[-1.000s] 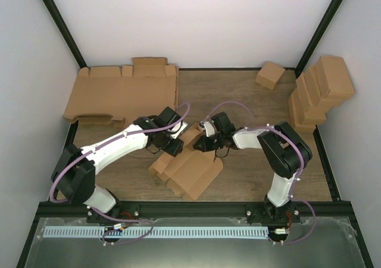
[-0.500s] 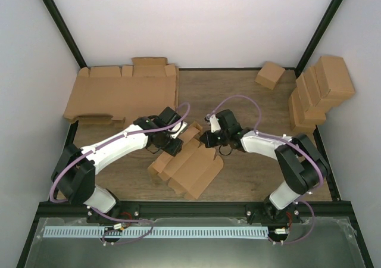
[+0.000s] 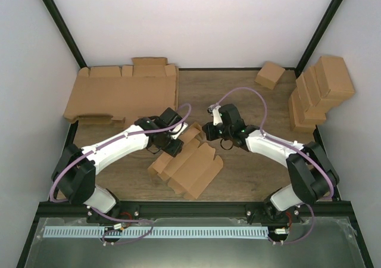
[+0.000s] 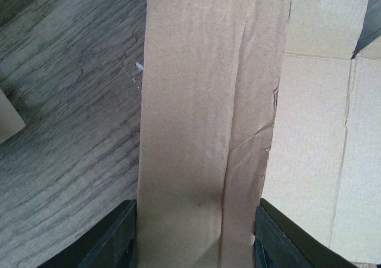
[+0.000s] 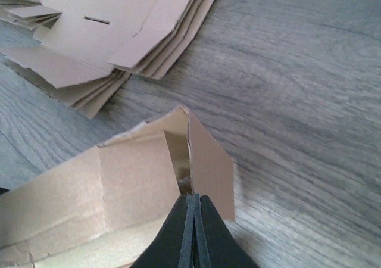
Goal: Fold the paper box
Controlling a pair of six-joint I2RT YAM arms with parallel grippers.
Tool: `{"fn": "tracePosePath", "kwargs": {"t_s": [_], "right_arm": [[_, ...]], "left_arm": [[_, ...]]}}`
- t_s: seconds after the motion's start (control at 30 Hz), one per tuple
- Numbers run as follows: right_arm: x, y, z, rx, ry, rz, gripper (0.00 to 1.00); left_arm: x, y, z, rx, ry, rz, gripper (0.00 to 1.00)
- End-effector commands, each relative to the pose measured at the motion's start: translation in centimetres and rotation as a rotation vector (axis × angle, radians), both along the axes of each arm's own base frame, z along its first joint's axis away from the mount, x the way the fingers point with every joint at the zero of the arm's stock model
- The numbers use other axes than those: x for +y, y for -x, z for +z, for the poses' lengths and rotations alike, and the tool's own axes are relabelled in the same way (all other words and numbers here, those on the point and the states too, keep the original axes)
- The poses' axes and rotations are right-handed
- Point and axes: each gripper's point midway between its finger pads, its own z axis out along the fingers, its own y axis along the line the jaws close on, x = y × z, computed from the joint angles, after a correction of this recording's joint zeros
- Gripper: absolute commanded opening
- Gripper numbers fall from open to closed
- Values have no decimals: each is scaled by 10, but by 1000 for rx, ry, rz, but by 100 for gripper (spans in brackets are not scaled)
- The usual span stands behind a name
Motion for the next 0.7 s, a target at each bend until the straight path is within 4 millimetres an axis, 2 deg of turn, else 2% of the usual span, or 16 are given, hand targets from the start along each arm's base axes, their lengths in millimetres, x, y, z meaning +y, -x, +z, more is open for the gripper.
{"fn": "tracePosePath", "kwargs": {"t_s": [0.0,0.2,0.3,0.43,0.67], "right_arm": [[16,-9,22,-51,-31,52,1],[14,-10,49,-133,-32,24,1],[20,-4,53,-135,-31,64,1],[27,-2,38,-94,8,79,1],[24,-7,-1,-15,97,38,1]], "left_arm": [[-3,-1,3,-9,-2,-10,50],[-7,-3,6,-15,7,-11,50],[-9,-2,8,-17,13,-14,50],[-11,-3,8,-18,11,-15,50],[-13,-2,7,-18,6,-19,50]]}}
